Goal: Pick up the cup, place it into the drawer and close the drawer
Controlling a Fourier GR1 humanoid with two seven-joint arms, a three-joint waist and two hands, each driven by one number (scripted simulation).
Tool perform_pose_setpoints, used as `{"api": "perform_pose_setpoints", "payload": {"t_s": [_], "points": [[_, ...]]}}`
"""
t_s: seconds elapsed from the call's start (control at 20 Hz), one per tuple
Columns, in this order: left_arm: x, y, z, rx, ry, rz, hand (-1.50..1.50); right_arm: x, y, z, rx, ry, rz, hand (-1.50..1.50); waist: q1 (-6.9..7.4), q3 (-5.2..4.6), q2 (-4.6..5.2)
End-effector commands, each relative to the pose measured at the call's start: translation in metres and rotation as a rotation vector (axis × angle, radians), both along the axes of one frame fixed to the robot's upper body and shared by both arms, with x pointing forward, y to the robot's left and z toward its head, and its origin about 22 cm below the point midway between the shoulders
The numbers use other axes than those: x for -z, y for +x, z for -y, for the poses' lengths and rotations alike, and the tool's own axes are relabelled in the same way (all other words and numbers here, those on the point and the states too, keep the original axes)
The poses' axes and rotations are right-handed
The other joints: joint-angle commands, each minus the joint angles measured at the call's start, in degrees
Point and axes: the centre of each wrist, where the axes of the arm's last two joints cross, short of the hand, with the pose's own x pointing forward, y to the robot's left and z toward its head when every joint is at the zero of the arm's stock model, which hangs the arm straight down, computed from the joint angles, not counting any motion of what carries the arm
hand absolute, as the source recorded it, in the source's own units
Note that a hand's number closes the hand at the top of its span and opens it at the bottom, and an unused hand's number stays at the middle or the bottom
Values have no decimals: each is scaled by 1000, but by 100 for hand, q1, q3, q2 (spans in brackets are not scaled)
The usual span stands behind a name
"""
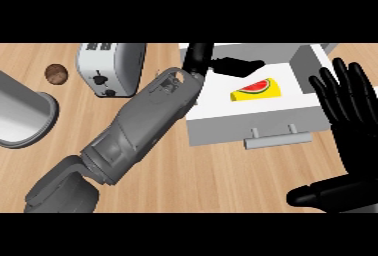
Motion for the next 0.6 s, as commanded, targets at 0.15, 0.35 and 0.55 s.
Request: {"api": "perform_pose_setpoints", "payload": {"t_s": [0.15, 0.35, 0.55], "points": [[-15, -3, 5, 86, -194, 49, -150, -7, -3, 10, -41, 41, -42, -150, 235, -6, -62], [-29, -1, 6, 107, -262, 25, -150, 3, -30, 25, -31, 33, -40, -150, 431, -5, -137], [-8, -6, -19, 68, -294, 30, -150, -16, -28, 24, -44, -76, -17, 150, 646, -12, -185]]}}
